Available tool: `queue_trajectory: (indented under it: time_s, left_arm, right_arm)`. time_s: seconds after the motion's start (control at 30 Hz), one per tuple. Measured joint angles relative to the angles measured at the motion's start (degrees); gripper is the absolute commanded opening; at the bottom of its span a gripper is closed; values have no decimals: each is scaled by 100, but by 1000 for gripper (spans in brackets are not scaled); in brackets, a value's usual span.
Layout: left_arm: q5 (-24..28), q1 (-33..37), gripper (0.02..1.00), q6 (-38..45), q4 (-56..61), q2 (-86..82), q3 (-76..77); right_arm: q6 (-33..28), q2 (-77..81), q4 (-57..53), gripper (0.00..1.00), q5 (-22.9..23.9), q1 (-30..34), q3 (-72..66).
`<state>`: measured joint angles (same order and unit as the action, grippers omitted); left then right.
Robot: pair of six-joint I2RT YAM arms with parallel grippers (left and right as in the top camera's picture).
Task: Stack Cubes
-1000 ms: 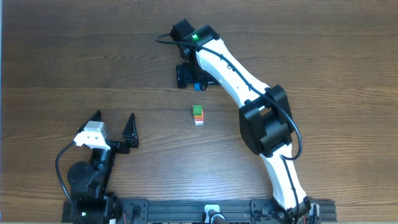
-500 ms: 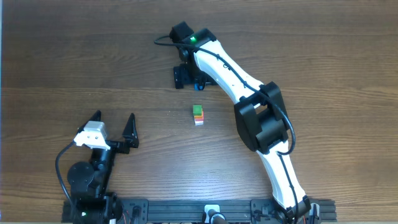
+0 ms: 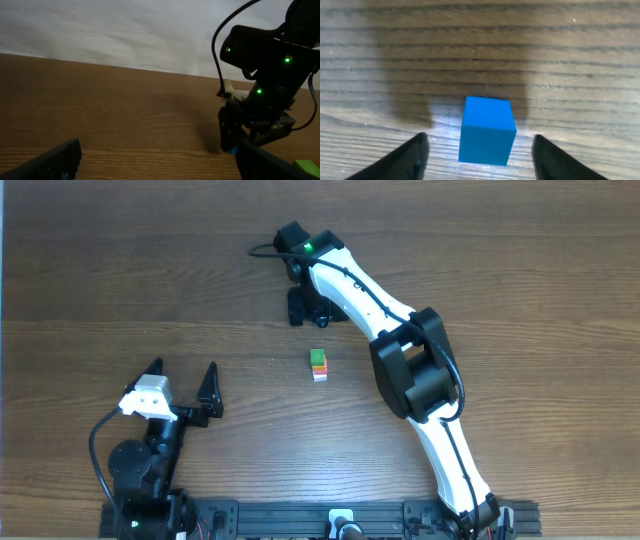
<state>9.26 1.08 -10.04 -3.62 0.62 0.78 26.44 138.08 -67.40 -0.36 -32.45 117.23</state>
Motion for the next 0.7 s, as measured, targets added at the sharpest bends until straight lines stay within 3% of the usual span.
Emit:
queue_trajectory:
  time_s: [0.7]
  left_arm:
    - [0, 2, 1000, 0, 2, 0, 0]
  right_arm:
    - [2, 0, 4, 180, 4, 17, 0]
